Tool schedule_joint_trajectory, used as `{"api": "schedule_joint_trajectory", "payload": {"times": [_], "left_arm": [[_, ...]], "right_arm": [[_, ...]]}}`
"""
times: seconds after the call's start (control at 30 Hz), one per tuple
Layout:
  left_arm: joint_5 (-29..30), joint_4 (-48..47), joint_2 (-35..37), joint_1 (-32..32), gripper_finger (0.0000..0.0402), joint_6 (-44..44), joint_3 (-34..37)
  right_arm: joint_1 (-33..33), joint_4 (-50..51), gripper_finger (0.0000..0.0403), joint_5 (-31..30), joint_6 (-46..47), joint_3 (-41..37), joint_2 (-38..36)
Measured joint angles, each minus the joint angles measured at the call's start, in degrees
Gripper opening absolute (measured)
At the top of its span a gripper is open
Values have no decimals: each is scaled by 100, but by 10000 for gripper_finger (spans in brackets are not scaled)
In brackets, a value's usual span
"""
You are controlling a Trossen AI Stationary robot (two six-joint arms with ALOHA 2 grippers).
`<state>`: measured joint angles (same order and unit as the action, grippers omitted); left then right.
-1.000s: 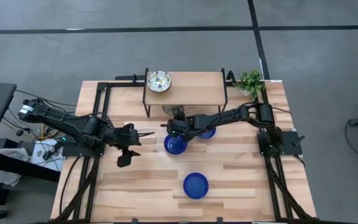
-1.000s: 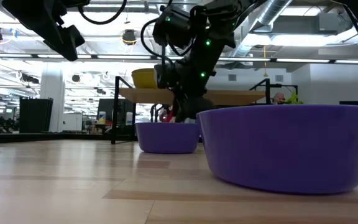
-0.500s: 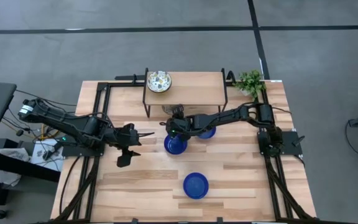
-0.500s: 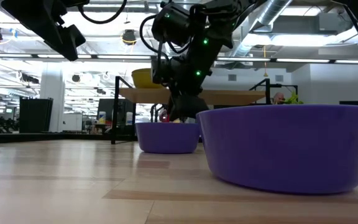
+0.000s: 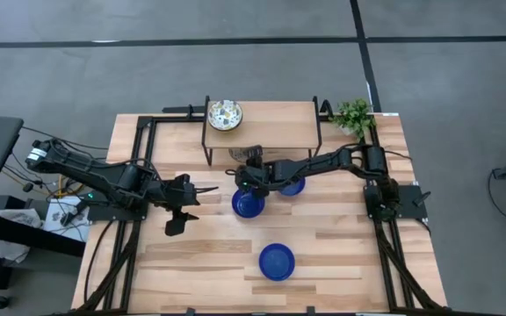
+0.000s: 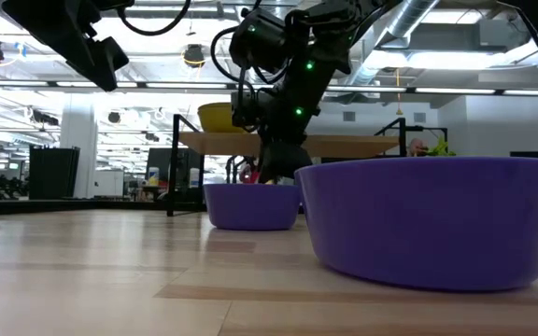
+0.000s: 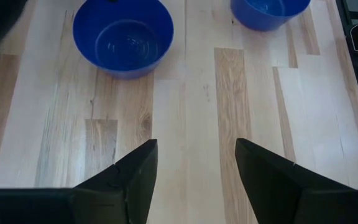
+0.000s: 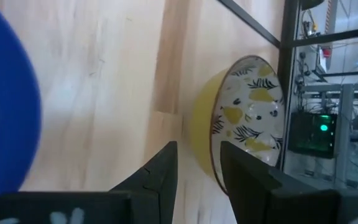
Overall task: Pick & Place Mini bowls
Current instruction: Put the top blue bowl on the shelf
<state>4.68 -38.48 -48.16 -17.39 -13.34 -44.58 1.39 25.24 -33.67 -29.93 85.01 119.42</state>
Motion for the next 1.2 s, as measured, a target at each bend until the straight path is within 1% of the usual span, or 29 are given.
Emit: {"api": "schedule_joint_trajectory", "payload": {"times": [0.17, 0.27, 0.43, 0.6, 0.7, 0.8, 0.93, 1.03, 1.1, 1.2], "left_arm": [[0, 25, 0, 0, 214, 0, 0], [-1, 39, 0, 2, 214, 43, 0], [73, 107, 0, 0, 214, 158, 0], [300, 155, 0, 2, 214, 304, 0], [402, 179, 0, 2, 214, 306, 0], [432, 228, 0, 2, 214, 306, 0], [434, 423, -156, 2, 214, 302, 0], [456, 729, -457, -14, 214, 302, 0], [506, 949, -711, -50, 214, 304, 0], [634, 1296, -1110, -109, 214, 385, 0]], "right_arm": [[-156, -1, 113, -521, -13, 0, 0], [-374, -1, 113, -1119, -45, 0, -2], [-748, -1, 113, -2483, -2, 0, -17], [-1176, -1, 113, -3341, 39, 0, -17], [-1408, 104, 113, -3786, 439, -2, -88], [-1614, 361, 113, -3940, 1292, -2, -350], [-1870, 964, 99, -4005, 3111, -4, -892], [-2092, 1540, 74, -3975, 4753, -2, -1415], [-2253, 1864, 52, -3845, 5729, 0, -1751], [-2491, 2324, 13, -3480, 6581, 0, -2203]]}}
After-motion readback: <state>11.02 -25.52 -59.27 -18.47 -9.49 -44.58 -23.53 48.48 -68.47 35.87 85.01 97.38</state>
